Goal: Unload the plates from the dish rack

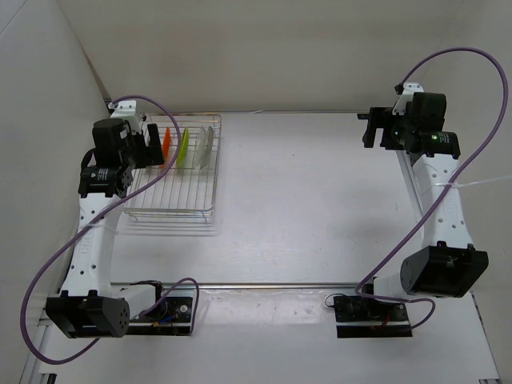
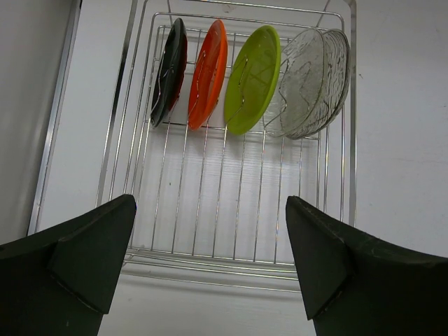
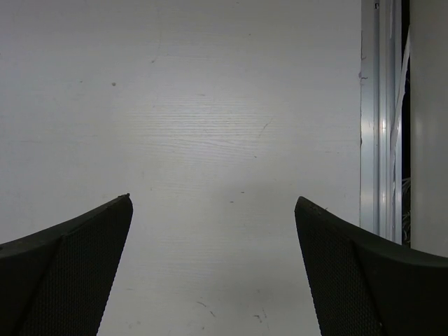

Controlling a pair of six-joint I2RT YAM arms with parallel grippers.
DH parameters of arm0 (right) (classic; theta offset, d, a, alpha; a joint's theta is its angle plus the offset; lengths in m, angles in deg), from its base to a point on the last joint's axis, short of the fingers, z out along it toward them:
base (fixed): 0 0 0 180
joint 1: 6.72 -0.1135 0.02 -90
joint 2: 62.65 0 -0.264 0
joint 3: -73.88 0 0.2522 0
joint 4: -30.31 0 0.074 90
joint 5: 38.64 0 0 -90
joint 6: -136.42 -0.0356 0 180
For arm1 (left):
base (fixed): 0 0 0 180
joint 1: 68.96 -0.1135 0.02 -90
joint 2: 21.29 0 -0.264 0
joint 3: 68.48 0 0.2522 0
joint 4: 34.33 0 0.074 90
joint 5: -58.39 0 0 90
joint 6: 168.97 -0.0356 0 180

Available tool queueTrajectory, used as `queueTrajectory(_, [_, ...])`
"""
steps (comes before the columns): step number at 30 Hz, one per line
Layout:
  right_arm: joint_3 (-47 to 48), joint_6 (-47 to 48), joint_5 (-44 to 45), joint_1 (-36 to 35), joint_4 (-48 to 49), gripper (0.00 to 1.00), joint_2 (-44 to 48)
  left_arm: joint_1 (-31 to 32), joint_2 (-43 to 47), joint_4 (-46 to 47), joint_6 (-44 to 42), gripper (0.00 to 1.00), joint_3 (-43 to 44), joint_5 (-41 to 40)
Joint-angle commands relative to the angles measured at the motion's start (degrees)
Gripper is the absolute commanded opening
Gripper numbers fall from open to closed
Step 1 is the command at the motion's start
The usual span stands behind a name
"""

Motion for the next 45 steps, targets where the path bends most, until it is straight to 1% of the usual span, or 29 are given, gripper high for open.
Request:
queueTrajectory(1, [0.67,0.7,2.39,-0.41,2.11,1.0,-0.37,-0.21,0.78,0.18,0.07,0.99,-0.05,-0.55])
queueTrajectory(5, [0.68,0.7,3.62,-0.41,1.58,1.0,-0.37,-0.21,0.78,0.18,0.07,0.99,-0.58,-1.69])
queueTrajectory(9, [0.68,0.7,3.63,-0.93,1.58,1.0,-0.37,-0.21,1.92,0.79,-0.64,0.99,-1.19,-0.91])
queueTrajectory(13, [0.16,1.32,4.85,-1.55,1.58,1.0,-0.37,-0.21,1.92,1.94,-5.11,0.99,-1.81,-0.38])
queueTrajectory(17, [-0.46,1.32,4.86,-2.08,1.58,1.0,0.68,-0.21,-1.5,4.38,-9.77,0.99,-1.81,-0.99])
queueTrajectory(18, [-0.46,1.84,4.86,-2.08,1.58,1.0,0.68,-0.73,-2.55,4.4,-10.56,0.99,-0.94,-0.99])
queueTrajectory(20, [-1.6,1.85,4.86,-2.08,1.58,1.0,0.68,-2.31,-6.06,5.09,-12.84,0.99,0.82,1.72])
queueTrajectory(24, [-2.92,3.07,6.44,-2.08,2.11,1.0,0.68,-6.18,-11.16,7.64,-13.56,0.99,3.99,7.96])
queueTrajectory(26, [-3.54,3.08,7.15,-2.08,2.11,1.0,0.16,-6.8,-15.03,9.05,-13.56,0.99,6.7,8.59])
queueTrajectory(31, [-5.3,4.13,8.55,-2.08,3.15,1.0,-0.99,-7.86,-24.43,9.05,-14.09,0.99,14.0,11.21])
queueTrajectory(33, [-5.91,4.13,8.55,-2.08,3.69,1.0,-1.6,-7.86,-27.6,11.06,-14.09,0.99,15.58,11.22])
queueTrajectory(37, [-6.53,4.13,9.78,-2.08,4.91,1.0,-3.27,-8.38,-34.63,9.68,-15.22,0.99,21.12,11.22])
queueTrajectory(38, [-6.53,4.13,9.78,-2.08,4.92,1.0,-3.97,-8.38,-36.64,9.67,-15.23,0.99,21.13,11.22])
queueTrajectory(41, [-6.53,3.52,9.78,-2.08,4.92,1.0,-4.5,-8.91,-38.76,11.51,-15.23,0.99,21.75,10.43])
queueTrajectory(43, [-6.53,3.52,9.78,-2.08,4.92,1.0,-5.03,-9.43,-41.74,11.52,-15.75,0.98,23.14,10.43])
queueTrajectory(44, [-6.53,3.52,9.78,-2.6,4.92,1.0,-5.55,-9.44,-41.76,11.52,-15.76,0.98,23.15,10.43])
queueTrajectory(45, [-6.53,3.52,9.78,-2.6,4.92,1.0,-5.56,-9.44,-42.89,11.52,-15.76,0.94,23.76,10.43])
